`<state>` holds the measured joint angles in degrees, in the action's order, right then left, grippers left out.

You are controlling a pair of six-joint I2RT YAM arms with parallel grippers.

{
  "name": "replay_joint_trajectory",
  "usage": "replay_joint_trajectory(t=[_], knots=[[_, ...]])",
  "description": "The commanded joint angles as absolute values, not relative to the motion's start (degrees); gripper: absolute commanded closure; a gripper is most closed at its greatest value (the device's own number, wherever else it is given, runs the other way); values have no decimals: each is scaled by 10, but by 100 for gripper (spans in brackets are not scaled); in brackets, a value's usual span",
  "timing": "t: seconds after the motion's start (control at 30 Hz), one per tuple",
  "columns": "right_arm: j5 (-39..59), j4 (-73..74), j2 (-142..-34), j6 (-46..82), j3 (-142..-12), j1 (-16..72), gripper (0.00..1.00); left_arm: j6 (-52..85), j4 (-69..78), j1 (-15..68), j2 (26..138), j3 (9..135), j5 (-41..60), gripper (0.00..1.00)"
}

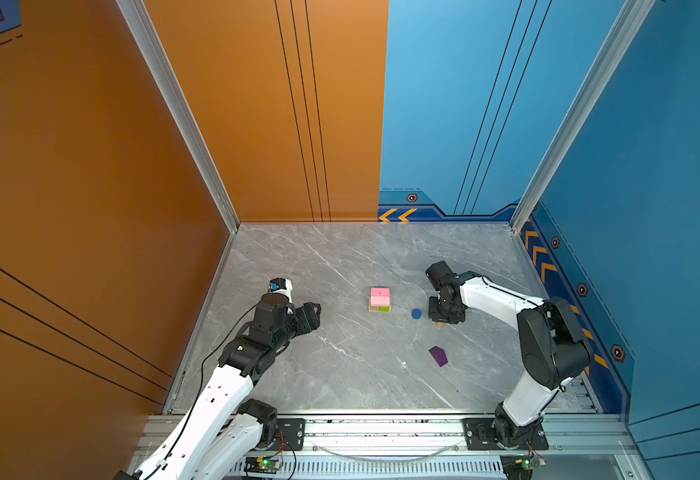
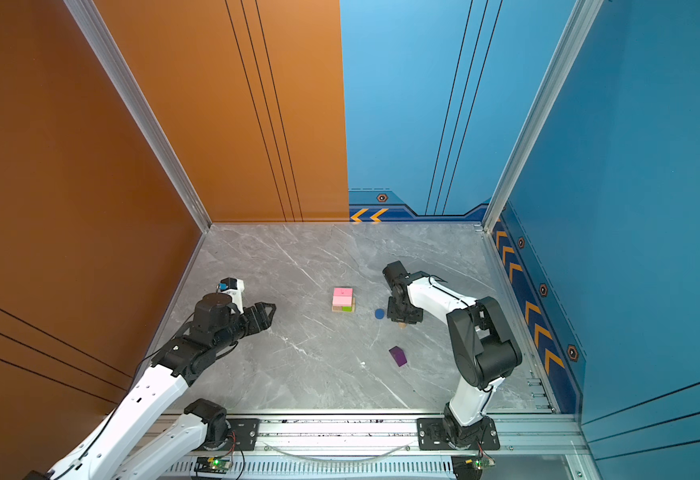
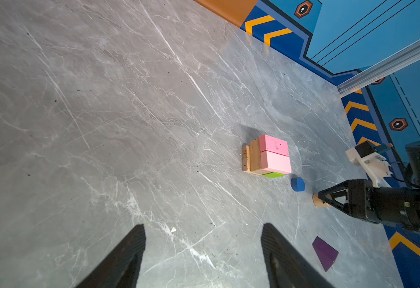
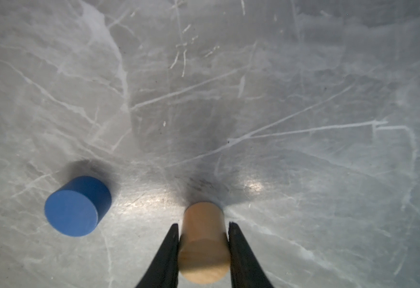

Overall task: Build the wood block tower
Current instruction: 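Lower the right gripper around the wooden cylinder and close it, then lift the wooden cylinder with the right gripper and carry it over the tower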

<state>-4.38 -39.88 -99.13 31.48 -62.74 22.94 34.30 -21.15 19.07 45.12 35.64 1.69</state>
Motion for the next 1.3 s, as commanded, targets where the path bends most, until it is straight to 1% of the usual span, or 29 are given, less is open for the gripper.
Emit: replay_joint_trajectory(t=[0.0, 0.37, 0.63, 1.27], knots=[[-55, -408, -997, 317, -640, 233, 70, 338, -209, 185, 451, 347, 24, 25], [-64, -467, -976, 305, -694, 248, 72, 339, -201, 184, 452, 341, 30, 25], [-80, -530, -988, 295, -784, 280, 72, 339, -193, 185, 449, 334, 35, 24], [-74, -626, -1146, 274, -1039, 361, 76, 339, -181, 182, 437, 326, 49, 24]])
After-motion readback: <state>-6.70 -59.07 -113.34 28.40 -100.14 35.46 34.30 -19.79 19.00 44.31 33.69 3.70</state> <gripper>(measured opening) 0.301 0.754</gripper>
